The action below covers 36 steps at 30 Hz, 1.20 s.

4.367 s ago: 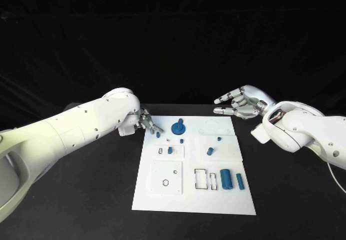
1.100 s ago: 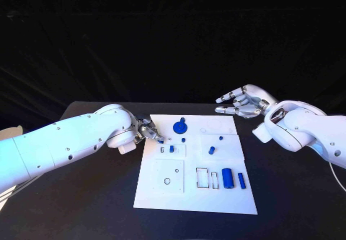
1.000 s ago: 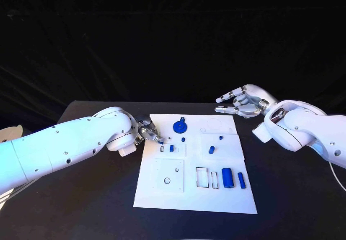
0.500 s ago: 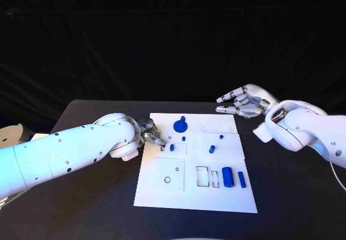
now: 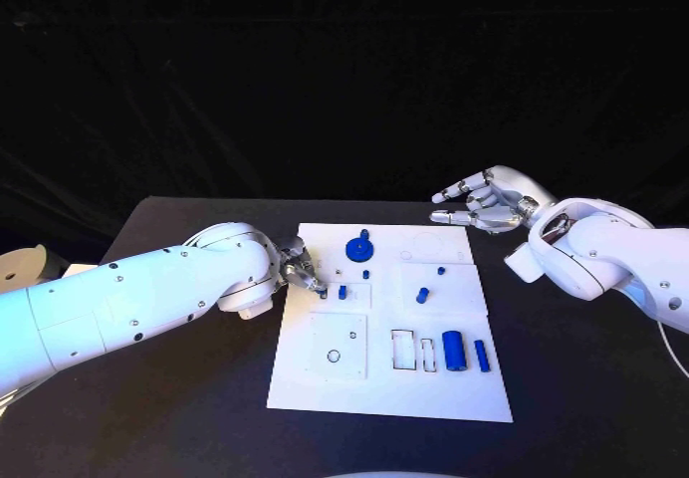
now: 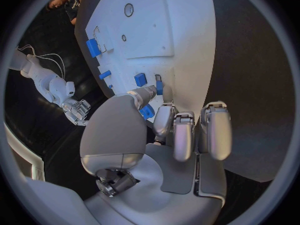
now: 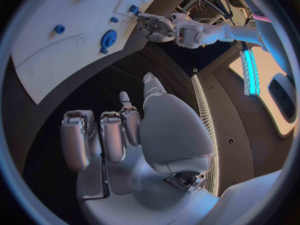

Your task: Assemble the parts on the task board

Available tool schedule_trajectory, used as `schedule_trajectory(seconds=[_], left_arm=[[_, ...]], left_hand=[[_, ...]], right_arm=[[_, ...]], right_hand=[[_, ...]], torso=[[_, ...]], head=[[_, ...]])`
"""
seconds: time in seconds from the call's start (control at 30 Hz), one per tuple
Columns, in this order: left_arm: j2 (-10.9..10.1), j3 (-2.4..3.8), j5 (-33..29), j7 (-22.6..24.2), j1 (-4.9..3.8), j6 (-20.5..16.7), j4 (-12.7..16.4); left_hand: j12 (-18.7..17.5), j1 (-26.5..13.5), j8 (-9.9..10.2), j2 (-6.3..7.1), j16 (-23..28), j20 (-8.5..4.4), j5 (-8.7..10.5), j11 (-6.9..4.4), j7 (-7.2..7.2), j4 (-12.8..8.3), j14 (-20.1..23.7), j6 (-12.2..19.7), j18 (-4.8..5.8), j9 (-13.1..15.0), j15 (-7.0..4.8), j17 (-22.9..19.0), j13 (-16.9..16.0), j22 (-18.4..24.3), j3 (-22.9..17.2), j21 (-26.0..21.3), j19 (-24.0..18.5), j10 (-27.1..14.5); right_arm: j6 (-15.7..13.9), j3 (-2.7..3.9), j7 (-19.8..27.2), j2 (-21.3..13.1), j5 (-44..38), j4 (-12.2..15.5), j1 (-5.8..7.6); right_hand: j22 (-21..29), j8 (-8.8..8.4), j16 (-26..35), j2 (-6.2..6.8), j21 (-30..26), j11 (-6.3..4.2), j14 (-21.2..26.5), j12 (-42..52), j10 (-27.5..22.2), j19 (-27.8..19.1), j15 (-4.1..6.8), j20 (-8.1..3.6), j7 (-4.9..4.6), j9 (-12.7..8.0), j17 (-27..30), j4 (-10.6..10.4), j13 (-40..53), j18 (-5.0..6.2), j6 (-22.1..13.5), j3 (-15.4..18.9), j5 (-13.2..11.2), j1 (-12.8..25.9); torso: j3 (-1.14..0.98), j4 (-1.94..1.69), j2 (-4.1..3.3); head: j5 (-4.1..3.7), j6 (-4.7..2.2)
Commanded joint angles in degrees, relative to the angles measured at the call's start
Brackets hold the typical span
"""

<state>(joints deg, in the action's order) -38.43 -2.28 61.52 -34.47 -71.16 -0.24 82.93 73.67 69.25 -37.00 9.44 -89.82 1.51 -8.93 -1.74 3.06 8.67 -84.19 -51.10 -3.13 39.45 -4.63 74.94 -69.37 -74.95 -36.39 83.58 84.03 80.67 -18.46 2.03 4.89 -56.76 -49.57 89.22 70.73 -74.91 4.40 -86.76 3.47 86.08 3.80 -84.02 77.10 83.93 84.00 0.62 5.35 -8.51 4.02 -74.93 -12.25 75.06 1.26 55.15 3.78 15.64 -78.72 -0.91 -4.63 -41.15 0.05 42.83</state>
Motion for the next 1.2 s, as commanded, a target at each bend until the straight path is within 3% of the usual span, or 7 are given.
schedule_trajectory(seconds=[0.03, 0.83, 1.2], left_arm=[[0.1, -0.11, 0.7, -1.3, 0.12, 3.2, 0.0], [0.4, -0.11, 0.7, -1.0, 0.13, 5.0, 0.0], [1.9, -0.31, 0.4, -1.7, 0.14, 7.0, -1.2]], left_hand=[[-0.2, 0.3, -0.2, -0.44, -0.2, -0.26, -0.19, -0.23, -0.83, -6.8, -5.8, -1.1, 0.83, 0.1, -0.33, 15.1, 0.1, -6.1, -7.1, 0.3, 1.5, 0.3], [-0.4, 0.2, -0.2, -0.23, -0.2, -0.26, -0.20, -0.25, -0.87, -6.9, -5.8, -1.2, 0.85, 0.0, -0.32, 15.1, 0.2, -6.2, -7.2, 0.4, 1.6, 0.3], [-0.6, -0.8, -0.3, 0.04, -0.2, -0.22, -0.05, -0.25, -0.98, -6.6, -5.8, -1.5, 0.74, -0.1, -0.31, 15.1, 0.5, -5.7, -7.1, 0.0, 1.3, 0.4]], right_arm=[[0.7, 0.00, 0.5, 0.0, -0.4, 0.0, -0.05], [0.7, 0.00, 0.6, 0.0, -0.4, 0.0, -0.07], [0.7, 0.00, 0.5, 0.0, -0.4, 0.1, -0.08]], right_hand=[[-8.5, 0.06, 0.3, -0.22, -0.4, -0.40, -4.6, 0.1, 0.8, 2.5, 0.28, -0.25, 0.08, 0.0, -9.3, 0.1, 8.6, 0.38, 0.4, 0.3, 0.1, 0.4], [-8.5, 0.06, 0.3, -0.22, -0.4, -0.40, -4.6, 0.1, 0.8, 2.5, 0.28, -0.25, 0.08, 0.0, -9.3, 0.1, 8.6, 0.38, 0.4, 0.3, 0.1, 0.4], [-8.4, 0.06, 0.3, -0.26, -0.4, -0.41, -4.6, 0.1, 0.8, 2.4, 0.29, -0.26, 0.08, 0.0, -9.3, 0.2, 8.6, 0.39, 0.4, 0.5, 0.2, 0.3]], torso=[[0.00, -0.04, 0.05], [0.01, -0.02, 0.02], [0.00, 0.03, 0.00]], head=[[-0.01, 0.08], [0.08, 0.17], [0.02, 0.31]])
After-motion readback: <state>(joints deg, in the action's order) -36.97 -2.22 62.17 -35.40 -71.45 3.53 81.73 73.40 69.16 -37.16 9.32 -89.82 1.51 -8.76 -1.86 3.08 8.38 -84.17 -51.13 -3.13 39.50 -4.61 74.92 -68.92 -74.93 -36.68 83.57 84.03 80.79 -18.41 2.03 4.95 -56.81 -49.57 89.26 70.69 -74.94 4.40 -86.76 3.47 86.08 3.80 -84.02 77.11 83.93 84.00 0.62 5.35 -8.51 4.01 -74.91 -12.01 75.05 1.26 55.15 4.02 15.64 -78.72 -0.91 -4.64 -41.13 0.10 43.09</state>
